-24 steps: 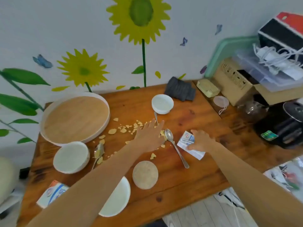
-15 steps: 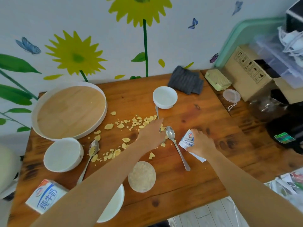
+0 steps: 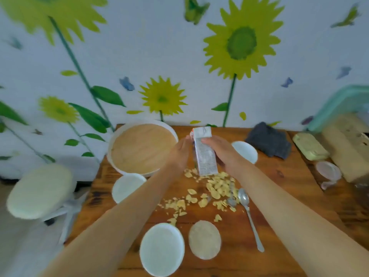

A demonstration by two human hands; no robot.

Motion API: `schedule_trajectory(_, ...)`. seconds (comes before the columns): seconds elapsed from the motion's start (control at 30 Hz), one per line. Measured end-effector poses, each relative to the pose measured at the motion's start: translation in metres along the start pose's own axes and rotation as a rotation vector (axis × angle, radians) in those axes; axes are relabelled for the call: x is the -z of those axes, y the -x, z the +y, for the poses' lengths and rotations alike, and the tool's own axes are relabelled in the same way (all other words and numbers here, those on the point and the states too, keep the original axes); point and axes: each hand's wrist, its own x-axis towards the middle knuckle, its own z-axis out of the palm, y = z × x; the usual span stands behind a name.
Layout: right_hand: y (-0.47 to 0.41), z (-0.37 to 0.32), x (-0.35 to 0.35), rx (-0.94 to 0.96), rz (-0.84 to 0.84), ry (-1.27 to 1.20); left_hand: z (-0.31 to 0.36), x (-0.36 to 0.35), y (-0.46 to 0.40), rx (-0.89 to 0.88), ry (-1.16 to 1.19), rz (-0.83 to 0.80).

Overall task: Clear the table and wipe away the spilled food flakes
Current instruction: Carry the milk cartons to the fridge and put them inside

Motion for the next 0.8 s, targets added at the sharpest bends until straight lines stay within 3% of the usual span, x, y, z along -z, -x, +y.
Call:
schedule_trajectory(0.17,-0.002,-0.051,-0.120,-0.042,-0.250,-0.197,0.002,0.109,0.031,0.102,0.278,0.426)
schedule_trajectory(0.27,0.002,-0.062,-0.174,-0.077,-0.379,-0.247,0.001,0.153,0.060,0.080,0.574,0.408)
schedule_trajectory(0.43,0.016,-0.055,-0.254,-0.039,-0.563,-0.163,-0.022,0.203,0.104,0.142,0.701,0.588)
schedule_trajectory(0.63,0.025,-0.033,-0.295,0.254,-0.593,0.366,-0.055,0.228,0.141,0.206,0.962,0.620)
schedule_trajectory(0.73,0.011,-0.010,-0.300,0.175,-0.527,0.385,-0.083,0.231,0.158,0.294,1.035,0.639)
schedule_trajectory(0.8,-0.003,0.020,-0.299,0.118,-0.448,0.524,-0.101,0.229,0.163,0.327,1.111,0.644)
